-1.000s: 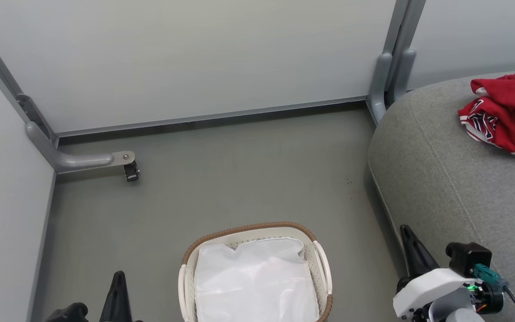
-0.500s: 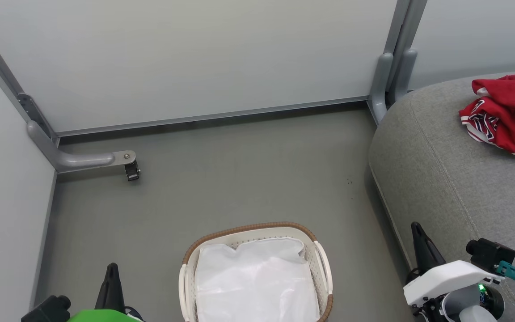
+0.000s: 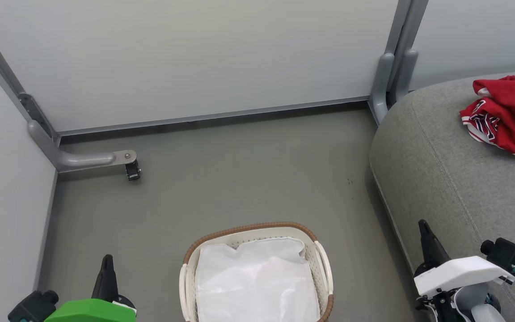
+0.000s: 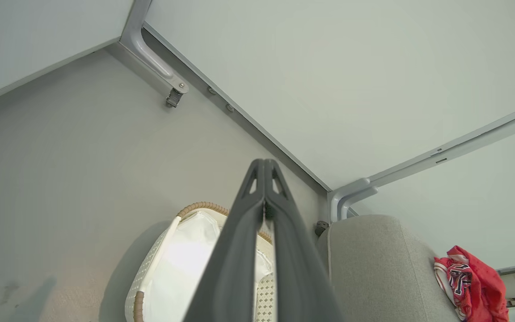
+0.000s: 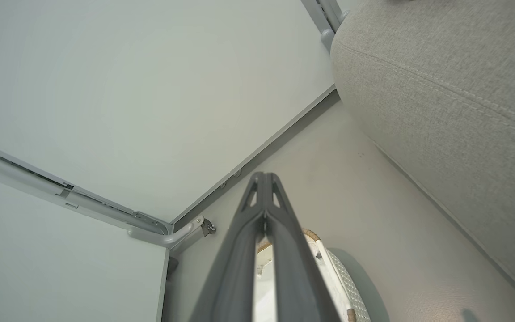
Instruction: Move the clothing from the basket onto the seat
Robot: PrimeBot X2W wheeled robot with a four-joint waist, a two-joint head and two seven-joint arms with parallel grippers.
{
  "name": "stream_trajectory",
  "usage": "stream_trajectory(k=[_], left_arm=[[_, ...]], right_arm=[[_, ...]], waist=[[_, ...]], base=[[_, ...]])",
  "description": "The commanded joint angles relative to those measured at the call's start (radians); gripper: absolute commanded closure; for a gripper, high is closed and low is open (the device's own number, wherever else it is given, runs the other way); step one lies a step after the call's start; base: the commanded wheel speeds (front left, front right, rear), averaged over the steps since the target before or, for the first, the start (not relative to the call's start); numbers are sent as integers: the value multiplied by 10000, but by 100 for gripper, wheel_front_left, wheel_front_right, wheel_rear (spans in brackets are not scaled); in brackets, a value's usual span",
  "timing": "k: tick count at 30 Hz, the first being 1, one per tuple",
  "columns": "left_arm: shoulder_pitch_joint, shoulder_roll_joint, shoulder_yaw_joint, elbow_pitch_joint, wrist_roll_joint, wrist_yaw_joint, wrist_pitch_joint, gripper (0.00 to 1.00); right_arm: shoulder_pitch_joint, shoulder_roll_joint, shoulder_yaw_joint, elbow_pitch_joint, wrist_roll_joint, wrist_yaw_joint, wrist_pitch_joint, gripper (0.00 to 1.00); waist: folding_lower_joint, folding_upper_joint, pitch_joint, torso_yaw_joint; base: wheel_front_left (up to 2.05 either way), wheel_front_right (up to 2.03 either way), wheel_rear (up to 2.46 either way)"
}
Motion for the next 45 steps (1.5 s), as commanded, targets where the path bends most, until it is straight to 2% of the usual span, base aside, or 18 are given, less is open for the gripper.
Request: stream_trajectory(k=[1,22,45], left_arm=[[-336,-13,113,-135,-284,-78,71,100],[-732,-52,515,-166,-2381,-310,730,100],[-1084,-97,882,-189,-4256,-521,1317,100]], right_arm=[[-213,-46,-88,-179,351,-4,87,100],[-240,-64,-432,-416,2799,-6,745,100],[-279,-79,-743,-625,4987,-8,1340,100]], waist=[[0,0,0,3],[0,0,1,41],[0,0,2,83]], base=[[0,0,0],[0,0,0],[0,0,0]])
